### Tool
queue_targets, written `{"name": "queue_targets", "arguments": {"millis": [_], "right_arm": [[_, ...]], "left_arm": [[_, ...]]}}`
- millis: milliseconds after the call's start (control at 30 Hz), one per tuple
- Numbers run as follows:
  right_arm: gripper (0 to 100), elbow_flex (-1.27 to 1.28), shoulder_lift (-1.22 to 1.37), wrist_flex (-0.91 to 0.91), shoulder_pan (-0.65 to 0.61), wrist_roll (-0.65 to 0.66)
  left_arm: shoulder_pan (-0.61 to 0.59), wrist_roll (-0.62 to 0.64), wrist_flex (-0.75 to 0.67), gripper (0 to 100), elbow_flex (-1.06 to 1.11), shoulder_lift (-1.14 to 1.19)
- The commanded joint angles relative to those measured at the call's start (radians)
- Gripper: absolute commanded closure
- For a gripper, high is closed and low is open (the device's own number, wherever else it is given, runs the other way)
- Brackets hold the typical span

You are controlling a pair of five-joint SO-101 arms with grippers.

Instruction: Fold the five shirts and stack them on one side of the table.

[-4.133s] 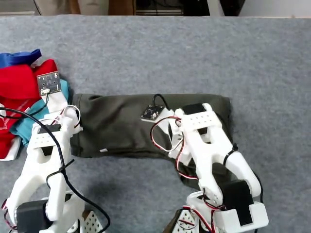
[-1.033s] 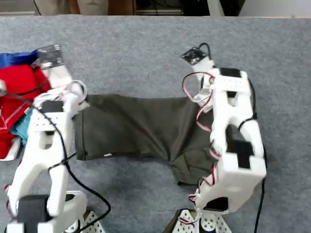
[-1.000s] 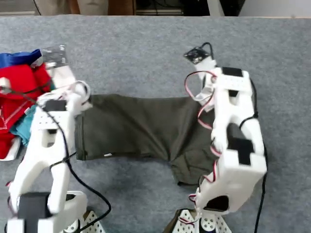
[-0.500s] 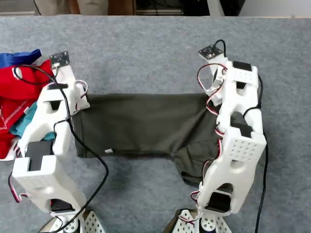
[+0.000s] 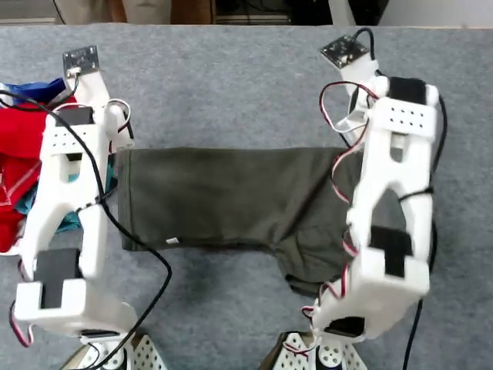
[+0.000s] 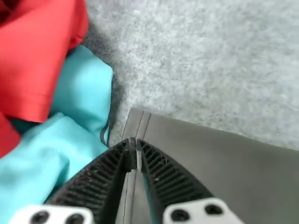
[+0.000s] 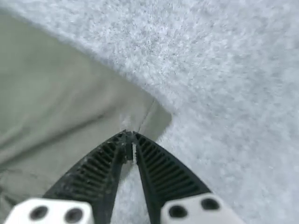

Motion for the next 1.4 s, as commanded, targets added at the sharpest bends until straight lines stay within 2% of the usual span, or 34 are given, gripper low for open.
{"name": "queue_targets", "arguments": {"millis": [0,267,500,667,800,933,1200,1367], "right_arm": [[99.3,0.056,-0.176,0.029,-0.018,0.015],[99.3,0.331,-0.433,0.071,-0.013,0.015],[99.3,0.595,-0.641,0.057,-0.013,0.015],[99.3,0.773,-0.734,-0.008,-0.019,0.015],[99.1,0.835,-0.777,-0.058,-0.021,0.025],[99.1,0.839,-0.791,-0.060,-0.022,0.080],[99.1,0.875,-0.788,0.006,-0.047,0.100],[99.1,0.980,-0.791,0.051,-0.113,0.100]], "left_arm": [[0.025,-0.041,0.011,98,0.057,-0.142],[-0.008,-0.124,-0.112,98,0.483,-0.447],[-0.229,-0.250,-0.232,98,0.773,-0.644],[-0.350,-0.353,-0.238,98,0.882,-0.700],[-0.437,-0.361,-0.305,98,0.953,-0.711],[-0.526,-0.361,-0.310,98,0.967,-0.713],[-0.537,-0.361,-0.322,98,1.037,-0.711],[-0.539,-0.359,-0.427,98,1.132,-0.713]]}}
